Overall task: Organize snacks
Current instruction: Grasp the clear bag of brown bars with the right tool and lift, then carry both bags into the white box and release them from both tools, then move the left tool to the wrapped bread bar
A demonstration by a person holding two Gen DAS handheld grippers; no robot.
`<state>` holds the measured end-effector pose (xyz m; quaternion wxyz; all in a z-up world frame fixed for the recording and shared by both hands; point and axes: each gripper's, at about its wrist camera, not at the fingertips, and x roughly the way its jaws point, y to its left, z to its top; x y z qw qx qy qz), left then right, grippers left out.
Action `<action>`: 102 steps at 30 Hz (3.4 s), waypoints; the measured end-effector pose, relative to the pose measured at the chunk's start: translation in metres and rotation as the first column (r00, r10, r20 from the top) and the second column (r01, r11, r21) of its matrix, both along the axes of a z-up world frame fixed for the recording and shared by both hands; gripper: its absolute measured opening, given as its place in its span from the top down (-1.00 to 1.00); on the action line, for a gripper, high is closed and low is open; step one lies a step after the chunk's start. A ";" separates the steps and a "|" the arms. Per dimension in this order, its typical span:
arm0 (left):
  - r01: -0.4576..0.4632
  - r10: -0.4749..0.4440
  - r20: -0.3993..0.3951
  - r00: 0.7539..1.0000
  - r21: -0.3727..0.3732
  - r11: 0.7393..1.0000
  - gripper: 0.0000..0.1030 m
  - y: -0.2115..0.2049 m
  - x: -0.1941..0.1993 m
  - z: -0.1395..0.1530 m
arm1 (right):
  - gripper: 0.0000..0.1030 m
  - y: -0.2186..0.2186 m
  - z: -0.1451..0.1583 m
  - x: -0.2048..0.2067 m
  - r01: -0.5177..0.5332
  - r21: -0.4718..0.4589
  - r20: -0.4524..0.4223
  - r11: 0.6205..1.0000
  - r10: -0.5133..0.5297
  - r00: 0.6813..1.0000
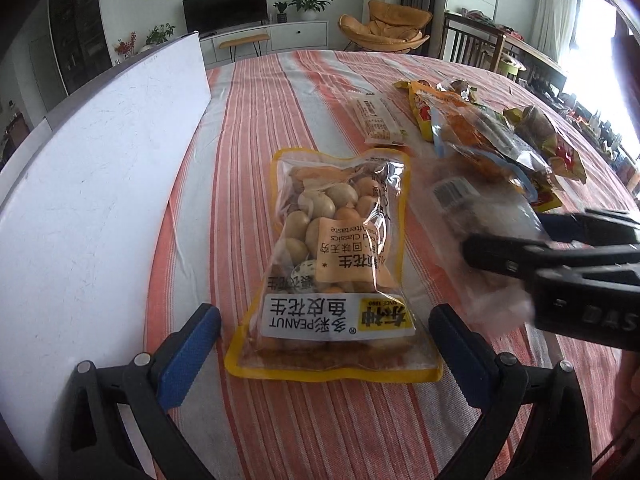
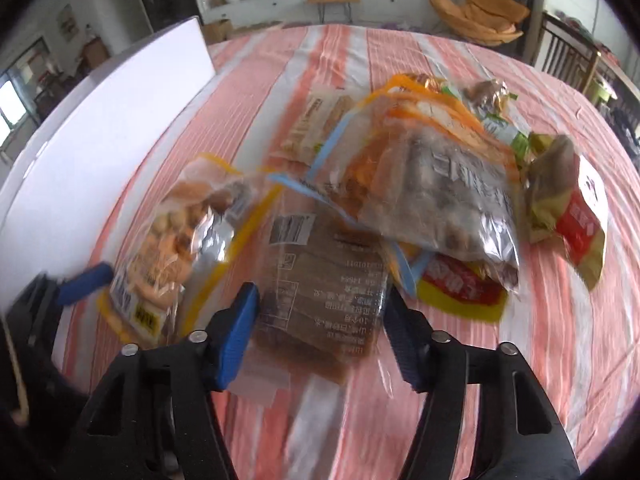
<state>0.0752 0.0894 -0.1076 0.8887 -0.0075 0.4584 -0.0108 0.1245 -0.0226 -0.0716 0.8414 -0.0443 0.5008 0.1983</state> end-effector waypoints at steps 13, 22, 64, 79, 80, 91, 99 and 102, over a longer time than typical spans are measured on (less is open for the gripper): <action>0.013 -0.003 -0.124 0.992 0.083 0.997 -0.99 -0.015 0.037 0.016 | -0.56 -0.074 0.019 -0.035 -0.013 0.033 -0.155 0.999 0.018 0.988; -0.007 -0.001 -0.141 0.990 -0.056 0.998 -0.18 0.003 0.032 0.017 | -0.14 -0.061 0.010 -0.041 0.003 -0.012 -0.180 1.000 -0.005 0.984; -0.185 0.236 0.179 0.955 -0.261 0.947 -0.95 0.132 -0.118 0.167 | -0.57 -0.005 0.054 -0.027 0.189 0.049 0.166 0.981 -0.194 0.967; 0.073 -0.073 0.023 0.997 -0.040 0.997 -0.97 -0.065 0.013 0.035 | -0.59 -0.222 -0.010 -0.008 0.679 -0.015 0.110 0.734 -0.674 0.730; 0.061 -0.060 0.019 0.998 -0.041 0.997 -0.97 -0.061 0.017 0.028 | -0.59 -0.220 -0.012 -0.016 0.676 -0.037 0.124 0.736 -0.668 0.734; 0.063 -0.063 0.002 0.998 0.007 0.998 -1.00 -0.058 0.030 0.000 | -0.68 -0.210 -0.010 -0.058 0.677 -0.058 0.152 0.734 -0.664 0.732; 0.063 -0.063 0.002 0.998 0.005 0.998 -1.00 -0.058 0.030 0.000 | -0.69 -0.210 -0.009 -0.058 0.676 -0.060 0.155 0.734 -0.663 0.733; 0.063 -0.063 0.002 0.998 0.005 0.998 -1.00 -0.058 0.030 0.000 | -0.69 -0.211 -0.009 -0.058 0.676 -0.060 0.156 0.734 -0.662 0.733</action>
